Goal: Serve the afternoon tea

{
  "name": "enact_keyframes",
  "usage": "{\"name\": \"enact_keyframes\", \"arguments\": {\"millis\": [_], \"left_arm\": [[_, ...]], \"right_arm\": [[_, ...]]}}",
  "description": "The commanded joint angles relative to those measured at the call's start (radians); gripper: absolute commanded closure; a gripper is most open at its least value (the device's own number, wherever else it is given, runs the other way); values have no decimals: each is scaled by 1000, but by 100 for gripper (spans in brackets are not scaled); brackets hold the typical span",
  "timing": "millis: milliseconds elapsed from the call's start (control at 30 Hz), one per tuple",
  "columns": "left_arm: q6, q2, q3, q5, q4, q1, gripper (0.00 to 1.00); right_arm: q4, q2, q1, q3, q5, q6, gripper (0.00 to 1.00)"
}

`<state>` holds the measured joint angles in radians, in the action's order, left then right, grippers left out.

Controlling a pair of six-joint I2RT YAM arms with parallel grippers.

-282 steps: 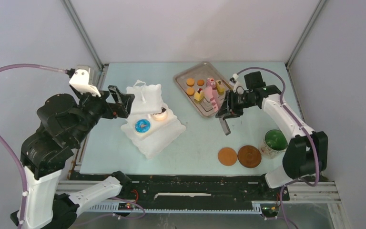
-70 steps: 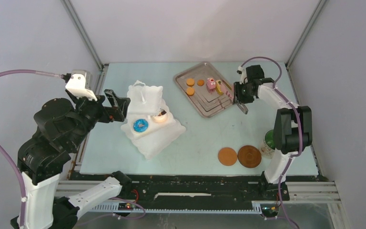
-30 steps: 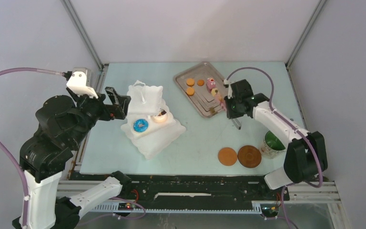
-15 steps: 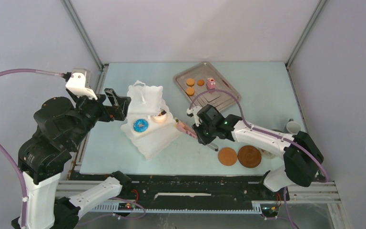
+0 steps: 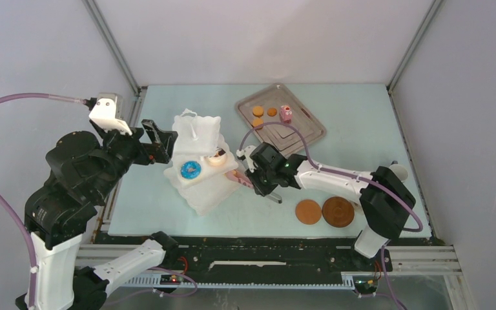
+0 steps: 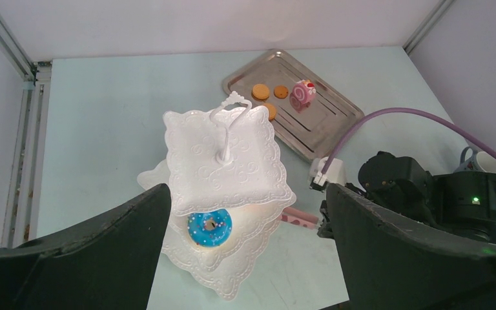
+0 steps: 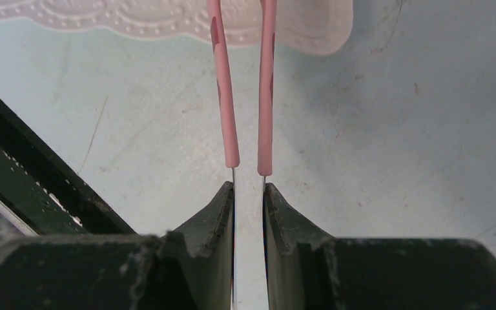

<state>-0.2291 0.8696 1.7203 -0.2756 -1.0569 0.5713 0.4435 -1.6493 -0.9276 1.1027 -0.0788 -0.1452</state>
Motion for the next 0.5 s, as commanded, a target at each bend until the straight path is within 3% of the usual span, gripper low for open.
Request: {"name": "enact_keyframes", "arguments": {"millis": [0, 467], "left_arm": [[-7, -4, 14, 8, 23, 7, 2], [1, 2, 15, 8, 28, 2, 2]], "right_arm": [[-37, -42, -7, 87, 15, 26, 81], [-23, -56, -10, 108, 35, 33, 61]]}}
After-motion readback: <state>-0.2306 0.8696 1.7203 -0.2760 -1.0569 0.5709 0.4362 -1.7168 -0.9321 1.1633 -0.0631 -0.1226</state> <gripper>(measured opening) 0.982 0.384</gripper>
